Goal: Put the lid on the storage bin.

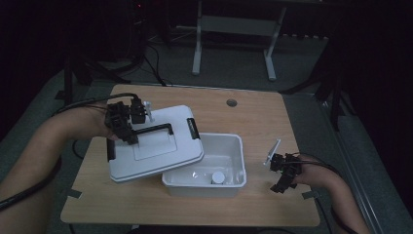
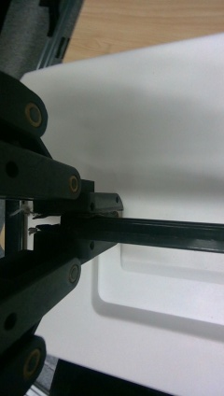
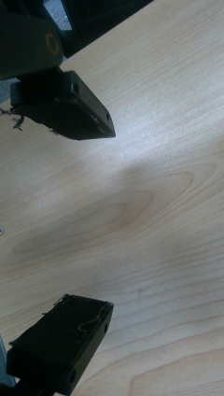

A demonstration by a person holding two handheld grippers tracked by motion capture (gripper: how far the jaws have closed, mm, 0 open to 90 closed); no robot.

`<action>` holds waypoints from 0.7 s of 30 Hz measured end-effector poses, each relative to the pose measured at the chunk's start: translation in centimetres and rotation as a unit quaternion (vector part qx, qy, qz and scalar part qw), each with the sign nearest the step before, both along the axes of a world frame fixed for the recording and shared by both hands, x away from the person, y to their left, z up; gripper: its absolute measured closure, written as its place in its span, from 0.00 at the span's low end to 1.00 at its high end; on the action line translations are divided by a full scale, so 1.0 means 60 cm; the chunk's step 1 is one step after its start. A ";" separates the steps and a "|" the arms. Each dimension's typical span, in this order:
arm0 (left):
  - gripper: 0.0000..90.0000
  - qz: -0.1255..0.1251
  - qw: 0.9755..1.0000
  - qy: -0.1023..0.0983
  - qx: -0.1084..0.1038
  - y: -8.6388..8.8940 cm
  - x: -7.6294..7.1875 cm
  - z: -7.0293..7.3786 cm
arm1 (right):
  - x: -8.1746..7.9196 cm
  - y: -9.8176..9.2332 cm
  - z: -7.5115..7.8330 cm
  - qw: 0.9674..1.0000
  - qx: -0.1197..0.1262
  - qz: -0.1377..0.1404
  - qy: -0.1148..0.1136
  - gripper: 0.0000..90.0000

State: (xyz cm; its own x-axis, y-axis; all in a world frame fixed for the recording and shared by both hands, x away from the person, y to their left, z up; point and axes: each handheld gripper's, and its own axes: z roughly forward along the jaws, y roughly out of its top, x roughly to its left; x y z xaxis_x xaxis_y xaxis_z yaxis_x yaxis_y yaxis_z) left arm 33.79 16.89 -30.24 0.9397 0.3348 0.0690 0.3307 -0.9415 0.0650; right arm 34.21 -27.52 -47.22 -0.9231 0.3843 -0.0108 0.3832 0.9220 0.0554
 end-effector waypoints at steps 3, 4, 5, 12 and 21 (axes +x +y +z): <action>0.93 -0.017 1.000 -0.006 -0.002 -0.021 -0.001 0.005 | 0.001 0.000 0.000 1.000 0.001 0.002 0.000 0.15; 0.93 -0.017 1.000 -0.006 -0.002 -0.021 -0.001 0.005 | 0.001 0.000 0.000 1.000 0.001 0.002 0.000 0.15; 0.93 -0.022 1.000 -0.003 -0.001 -0.027 0.000 0.006 | 0.001 0.000 0.000 1.000 0.000 0.001 0.000 0.15; 0.93 -0.047 0.999 -0.007 0.011 -0.062 0.001 0.006 | 0.000 0.000 0.002 1.000 0.000 0.001 -0.001 0.15; 0.93 -0.087 0.996 -0.009 0.008 -0.120 0.005 0.005 | -0.001 -0.001 -0.001 1.000 0.000 0.002 0.003 0.15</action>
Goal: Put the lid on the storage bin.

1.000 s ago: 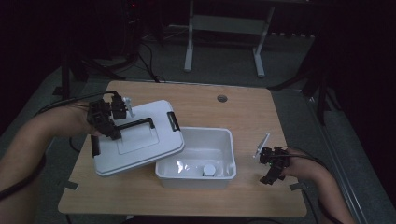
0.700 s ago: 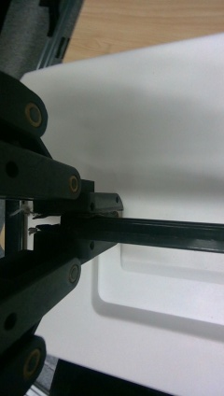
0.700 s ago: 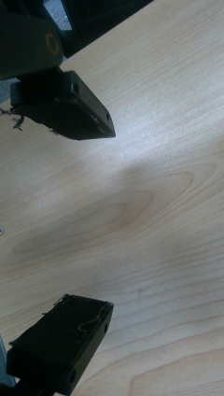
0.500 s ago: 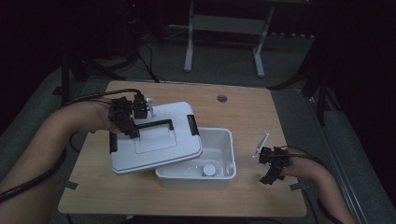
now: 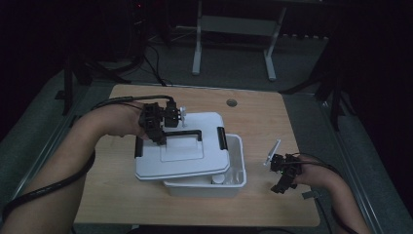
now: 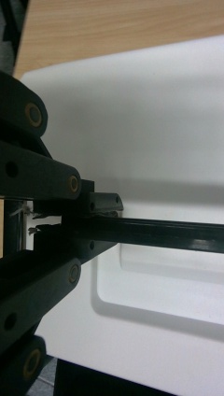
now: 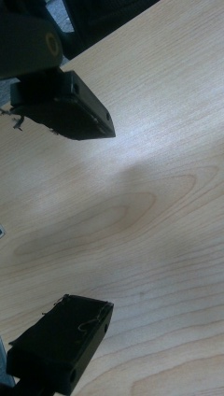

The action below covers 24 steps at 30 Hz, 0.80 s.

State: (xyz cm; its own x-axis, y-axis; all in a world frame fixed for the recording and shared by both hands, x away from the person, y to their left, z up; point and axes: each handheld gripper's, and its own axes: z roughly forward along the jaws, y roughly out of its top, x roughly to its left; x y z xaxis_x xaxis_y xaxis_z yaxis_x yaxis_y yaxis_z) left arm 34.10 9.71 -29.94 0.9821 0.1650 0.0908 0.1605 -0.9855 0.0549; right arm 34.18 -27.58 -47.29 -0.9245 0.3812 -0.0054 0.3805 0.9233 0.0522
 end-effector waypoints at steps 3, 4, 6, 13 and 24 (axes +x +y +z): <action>0.93 -0.012 1.000 -0.001 -0.002 -0.018 0.002 -0.003 | 0.000 0.000 0.000 1.000 0.001 0.001 0.000 0.15; 0.93 -0.021 1.000 -0.003 -0.005 -0.031 0.004 -0.005 | -0.001 0.000 0.000 1.000 0.000 0.000 0.001 0.15; 0.93 -0.031 0.999 0.000 -0.007 -0.045 0.004 -0.007 | -0.002 -0.001 0.000 1.000 0.000 0.000 0.001 0.15; 0.93 -0.047 0.999 0.006 0.002 -0.078 0.009 -0.024 | -0.003 -0.002 -0.001 1.000 0.001 -0.003 0.004 0.15; 0.93 -0.054 0.998 0.026 0.006 -0.099 0.031 -0.070 | -0.003 -0.005 -0.003 1.000 0.004 -0.001 0.003 0.15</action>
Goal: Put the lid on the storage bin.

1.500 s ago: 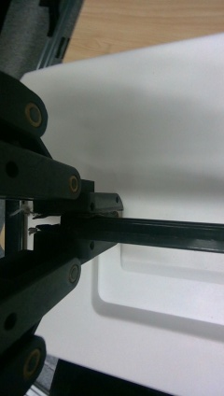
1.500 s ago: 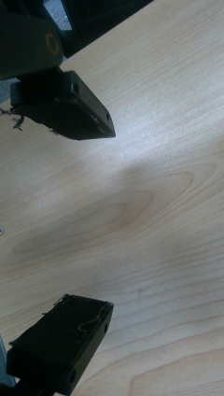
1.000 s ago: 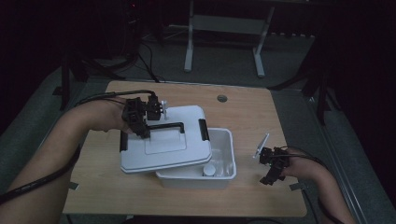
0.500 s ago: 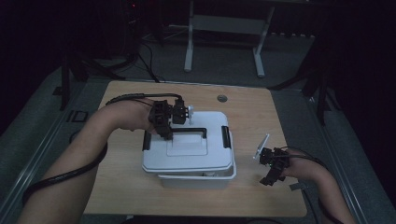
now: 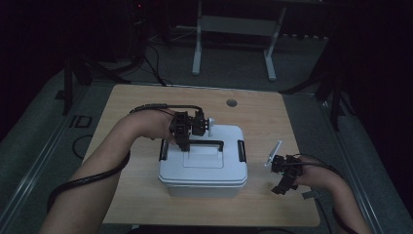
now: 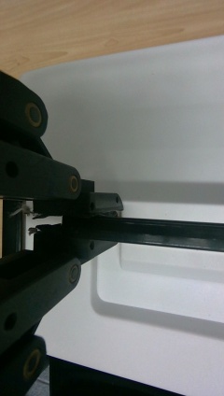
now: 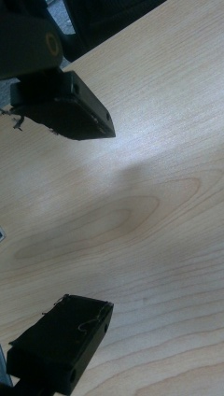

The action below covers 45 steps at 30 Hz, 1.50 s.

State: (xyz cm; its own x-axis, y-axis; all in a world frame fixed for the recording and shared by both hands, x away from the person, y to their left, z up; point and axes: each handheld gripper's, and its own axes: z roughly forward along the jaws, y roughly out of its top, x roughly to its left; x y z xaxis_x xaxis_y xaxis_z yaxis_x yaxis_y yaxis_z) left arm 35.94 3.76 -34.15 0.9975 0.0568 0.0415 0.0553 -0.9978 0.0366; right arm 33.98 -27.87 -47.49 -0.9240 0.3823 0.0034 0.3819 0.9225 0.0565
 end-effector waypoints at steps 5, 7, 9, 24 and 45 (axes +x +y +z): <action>0.93 -0.003 1.000 0.006 -0.001 -0.007 0.007 -0.016 | 0.002 0.002 -0.003 1.000 -0.002 0.001 0.001 0.15; 0.93 0.001 1.000 0.010 -0.002 -0.009 0.012 -0.022 | 0.002 0.003 -0.005 1.000 -0.004 0.004 0.002 0.15; 0.93 0.002 1.000 0.010 0.001 -0.010 0.017 -0.028 | 0.002 0.005 -0.006 1.000 -0.004 0.006 0.002 0.15; 0.93 0.004 1.000 0.025 -0.002 -0.009 0.015 -0.049 | 0.005 0.004 -0.012 1.000 -0.007 0.001 0.008 0.15; 0.16 0.098 0.994 -0.032 -0.040 0.036 0.035 -0.034 | 0.007 0.009 -0.003 1.000 -0.001 0.000 0.000 0.15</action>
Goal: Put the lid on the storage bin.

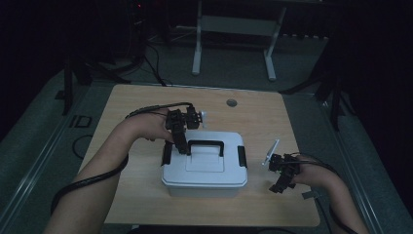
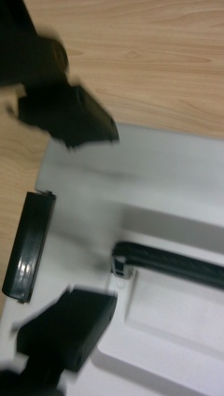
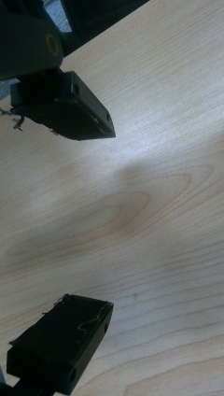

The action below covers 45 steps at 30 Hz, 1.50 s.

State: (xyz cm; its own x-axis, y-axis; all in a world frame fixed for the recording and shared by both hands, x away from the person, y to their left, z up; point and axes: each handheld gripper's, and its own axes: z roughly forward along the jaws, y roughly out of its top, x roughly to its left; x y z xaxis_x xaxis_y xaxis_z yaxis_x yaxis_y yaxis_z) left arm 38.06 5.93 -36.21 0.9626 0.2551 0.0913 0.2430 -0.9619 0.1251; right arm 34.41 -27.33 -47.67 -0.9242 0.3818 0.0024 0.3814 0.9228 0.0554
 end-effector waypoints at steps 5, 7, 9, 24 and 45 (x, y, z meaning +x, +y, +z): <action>0.02 0.017 0.998 -0.009 -0.062 0.033 -0.001 -0.003 | -0.001 -0.003 -0.005 1.000 -0.003 -0.001 0.001 0.16; 0.02 0.022 0.996 -0.020 -0.083 0.047 -0.003 -0.007 | -0.001 -0.003 -0.005 1.000 -0.002 -0.002 0.001 0.16; 0.02 0.020 0.996 -0.028 -0.086 0.056 -0.005 -0.012 | -0.001 -0.004 -0.005 1.000 -0.001 -0.003 0.001 0.15; 0.02 0.046 0.989 -0.021 -0.138 0.156 -0.045 -0.046 | 0.000 -0.009 -0.005 1.000 0.001 -0.020 -0.010 0.15; 0.02 0.094 0.983 -0.004 -0.156 0.260 -0.091 -0.126 | -0.002 -0.020 -0.005 0.999 0.008 -0.033 -0.020 0.15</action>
State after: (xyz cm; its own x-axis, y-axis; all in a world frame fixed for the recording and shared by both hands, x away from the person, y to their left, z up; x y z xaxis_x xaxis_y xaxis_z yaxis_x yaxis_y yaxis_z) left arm 32.61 21.53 -43.74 0.8953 0.4453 -0.0124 0.4107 -0.8144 0.4100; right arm 34.32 -28.50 -47.99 -0.8964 0.4424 -0.0280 0.4388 0.8945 0.0858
